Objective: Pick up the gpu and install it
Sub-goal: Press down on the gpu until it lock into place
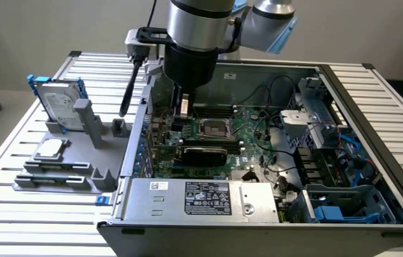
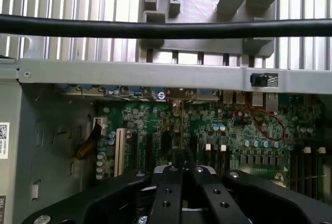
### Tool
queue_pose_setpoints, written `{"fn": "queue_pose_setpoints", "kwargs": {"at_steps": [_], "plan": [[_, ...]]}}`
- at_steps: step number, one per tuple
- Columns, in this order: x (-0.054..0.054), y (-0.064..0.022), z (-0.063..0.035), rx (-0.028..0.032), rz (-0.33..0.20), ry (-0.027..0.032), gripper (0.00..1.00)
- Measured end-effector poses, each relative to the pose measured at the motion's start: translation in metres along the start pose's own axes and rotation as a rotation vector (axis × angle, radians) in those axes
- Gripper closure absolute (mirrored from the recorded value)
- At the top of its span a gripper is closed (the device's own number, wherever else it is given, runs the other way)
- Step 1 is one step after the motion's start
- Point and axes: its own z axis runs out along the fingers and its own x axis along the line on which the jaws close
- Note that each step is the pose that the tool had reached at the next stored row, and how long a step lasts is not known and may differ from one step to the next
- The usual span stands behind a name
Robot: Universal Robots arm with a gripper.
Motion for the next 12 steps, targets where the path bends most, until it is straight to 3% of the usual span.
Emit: {"fn": "queue_pose_setpoints", "kwargs": {"at_steps": [2,4,7,11,12], "plan": [[0.0,-0.0039,-0.0029,0.0012,0.0,0.0,0.89],[0.0,-0.0072,-0.0043,0.0068,-0.001,0.0002,0.89],[0.0,-0.0113,-0.0052,0.0244,-0.001,0.0011,0.89],[0.001,-0.0142,-0.0057,0.0602,-0.001,0.0024,0.89],[0.001,-0.0142,-0.006,0.0602,-0.001,0.0022,0.89]]}}
